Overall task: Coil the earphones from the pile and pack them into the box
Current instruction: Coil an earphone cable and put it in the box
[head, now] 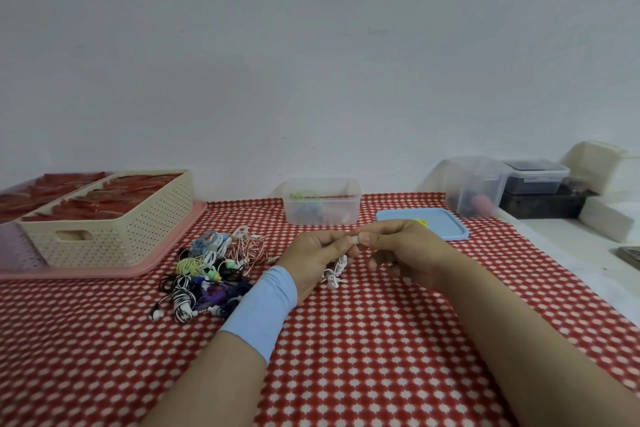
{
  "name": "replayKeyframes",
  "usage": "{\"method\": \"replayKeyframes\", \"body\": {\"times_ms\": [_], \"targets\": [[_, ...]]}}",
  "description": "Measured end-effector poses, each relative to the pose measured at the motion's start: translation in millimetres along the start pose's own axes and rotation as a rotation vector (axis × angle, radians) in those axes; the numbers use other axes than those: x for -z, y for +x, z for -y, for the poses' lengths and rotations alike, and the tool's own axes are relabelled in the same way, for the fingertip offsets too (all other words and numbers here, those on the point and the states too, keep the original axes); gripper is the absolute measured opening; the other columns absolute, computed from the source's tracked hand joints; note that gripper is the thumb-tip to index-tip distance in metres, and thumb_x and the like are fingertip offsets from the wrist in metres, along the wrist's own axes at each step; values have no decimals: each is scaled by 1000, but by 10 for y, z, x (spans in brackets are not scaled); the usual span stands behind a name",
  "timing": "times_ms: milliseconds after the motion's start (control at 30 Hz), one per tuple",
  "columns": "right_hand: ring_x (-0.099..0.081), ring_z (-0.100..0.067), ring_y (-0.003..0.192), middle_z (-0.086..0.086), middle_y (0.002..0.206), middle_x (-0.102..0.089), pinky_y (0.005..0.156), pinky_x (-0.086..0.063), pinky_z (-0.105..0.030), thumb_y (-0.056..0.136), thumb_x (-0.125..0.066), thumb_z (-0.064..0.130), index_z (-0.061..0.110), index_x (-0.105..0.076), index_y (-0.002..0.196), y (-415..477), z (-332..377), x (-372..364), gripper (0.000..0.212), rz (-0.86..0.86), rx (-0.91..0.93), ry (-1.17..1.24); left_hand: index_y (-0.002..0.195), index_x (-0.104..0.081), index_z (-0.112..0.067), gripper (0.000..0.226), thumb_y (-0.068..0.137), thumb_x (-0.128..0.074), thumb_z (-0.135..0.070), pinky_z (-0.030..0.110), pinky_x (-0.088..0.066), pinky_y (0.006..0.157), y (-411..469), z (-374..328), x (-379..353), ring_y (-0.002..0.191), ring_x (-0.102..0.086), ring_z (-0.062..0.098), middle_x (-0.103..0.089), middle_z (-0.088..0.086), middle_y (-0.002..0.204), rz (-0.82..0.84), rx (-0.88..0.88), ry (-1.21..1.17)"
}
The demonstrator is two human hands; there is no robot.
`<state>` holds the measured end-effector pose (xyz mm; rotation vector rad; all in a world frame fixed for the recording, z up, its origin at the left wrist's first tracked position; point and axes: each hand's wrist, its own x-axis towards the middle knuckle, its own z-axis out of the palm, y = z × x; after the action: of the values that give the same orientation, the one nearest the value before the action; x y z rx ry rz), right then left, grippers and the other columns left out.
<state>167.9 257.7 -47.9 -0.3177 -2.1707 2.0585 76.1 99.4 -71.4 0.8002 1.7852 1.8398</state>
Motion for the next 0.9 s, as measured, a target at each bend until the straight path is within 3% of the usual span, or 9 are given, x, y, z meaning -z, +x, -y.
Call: {"method": "replayKeyframes", "body": {"times_ms": [233,367,467,600,700,900], "targets": [[-65,-14,63,-10,88,-76,41,-36,-19,91,-69,15,11,-78,102,-1,-13,-14,15,-9,57,16,82,-76,-13,19,95,-62,-15,26,-51,71,12,-9,-10,71,-63,12,-73,-2,76,-34,7,-53],[-66,-16,65,-14,94,-76,43,-38,-20,78,-75,24,9,-78,103,20,-47,27,29,30,25,21,87,-74,-12,15,95,-61,-14,20,-51,64,-12,-18,-2,69,-66,8,-73,-3,75,10,15,-32],[-66,-16,64,-14,94,-75,42,-38,-20,69,-77,29,11,-79,99,60,-84,47,35,31,3,-6,85,-74,-14,15,95,-62,-14,22,-51,68,-10,-3,11,73,-66,8,-74,-3,76,29,14,30],[-66,-16,65,-13,95,-77,42,-40,-20,81,-76,23,11,-78,102,45,-47,17,24,12,-16,10,89,-74,-12,13,95,-62,-15,21,-51,67,12,10,4,70,-65,7,-74,-3,77,10,33,-20],[-68,-17,65,-8,92,-77,42,-40,-21,91,-72,18,14,-75,107,20,-11,2,17,-63,27,0,93,-75,-15,11,94,-64,-16,26,-53,77,34,15,2,76,-67,9,-75,0,83,-29,7,-17],[-67,-15,65,-4,83,-78,48,-44,-27,85,-79,16,15,-77,100,-55,17,-7,15,-93,217,-301,95,-78,-19,12,87,-72,-26,39,-54,97,54,50,30,94,-72,18,-77,2,95,-81,11,76]]}}
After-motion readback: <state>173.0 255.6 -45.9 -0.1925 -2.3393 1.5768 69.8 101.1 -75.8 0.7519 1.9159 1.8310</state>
